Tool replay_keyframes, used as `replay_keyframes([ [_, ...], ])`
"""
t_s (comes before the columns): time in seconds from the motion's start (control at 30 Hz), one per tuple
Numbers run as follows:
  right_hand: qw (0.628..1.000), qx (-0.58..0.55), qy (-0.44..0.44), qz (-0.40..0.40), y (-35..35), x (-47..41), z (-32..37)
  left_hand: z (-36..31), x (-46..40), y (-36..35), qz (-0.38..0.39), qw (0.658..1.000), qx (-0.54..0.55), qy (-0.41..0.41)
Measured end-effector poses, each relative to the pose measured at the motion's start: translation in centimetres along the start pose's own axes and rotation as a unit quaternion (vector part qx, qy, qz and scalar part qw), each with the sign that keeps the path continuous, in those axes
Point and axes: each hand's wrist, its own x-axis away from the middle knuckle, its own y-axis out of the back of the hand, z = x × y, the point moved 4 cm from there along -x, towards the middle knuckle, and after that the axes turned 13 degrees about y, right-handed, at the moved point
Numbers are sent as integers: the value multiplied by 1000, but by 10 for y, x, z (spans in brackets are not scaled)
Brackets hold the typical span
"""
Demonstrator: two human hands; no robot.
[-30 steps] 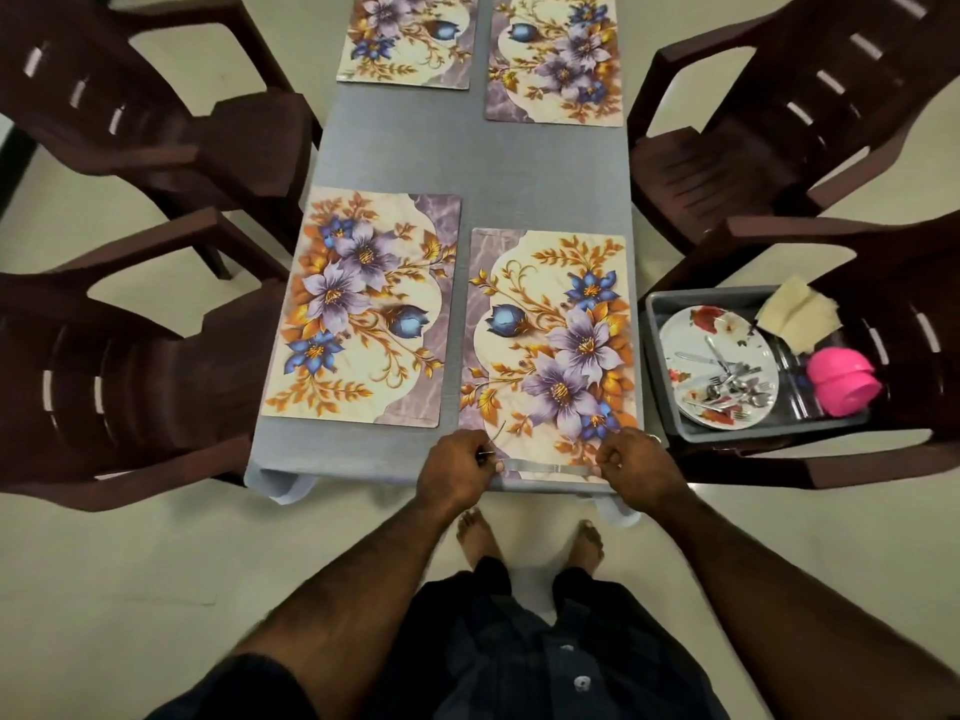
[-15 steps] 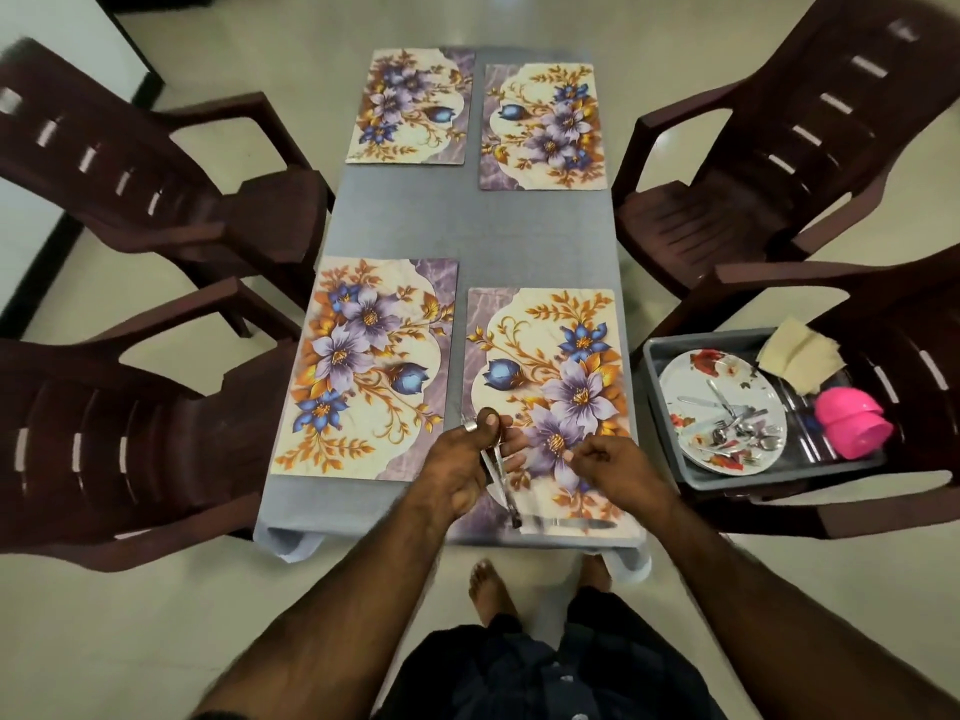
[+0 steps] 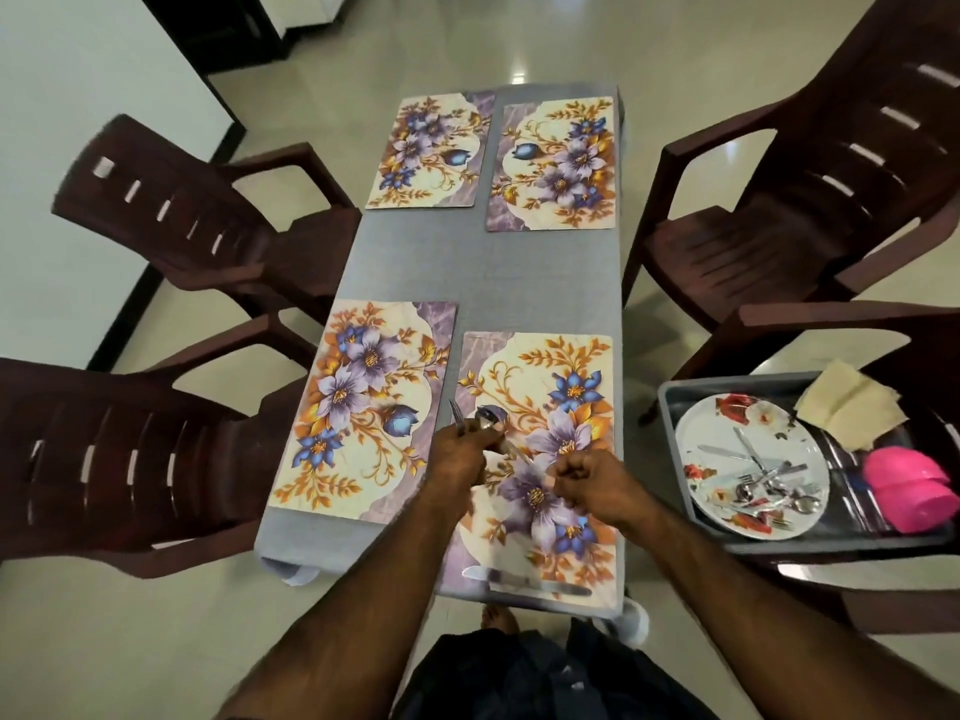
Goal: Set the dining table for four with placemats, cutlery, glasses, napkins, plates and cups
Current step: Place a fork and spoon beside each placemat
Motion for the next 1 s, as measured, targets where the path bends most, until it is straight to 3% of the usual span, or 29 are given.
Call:
replay_keyframes([
  [0.13,998,52,4,-41,38,-23,-3,-2,-12,11,-48,991,-112,-48],
  [0.33,976,204,43,-54,62,-82,2,-38,-59,11,-61,941,-293,-158],
  [0.5,955,261,68,-126,85,-151,22,-100,-123,-13,-70,942,-281,-172],
  [0.8,910,350,15,-224,100,-207,14,-111,-201,-44,-59,989,-134,-10],
  [1.0,904,347,27,-248,103,-210,7,-118,-205,-43,-53,990,-127,10],
])
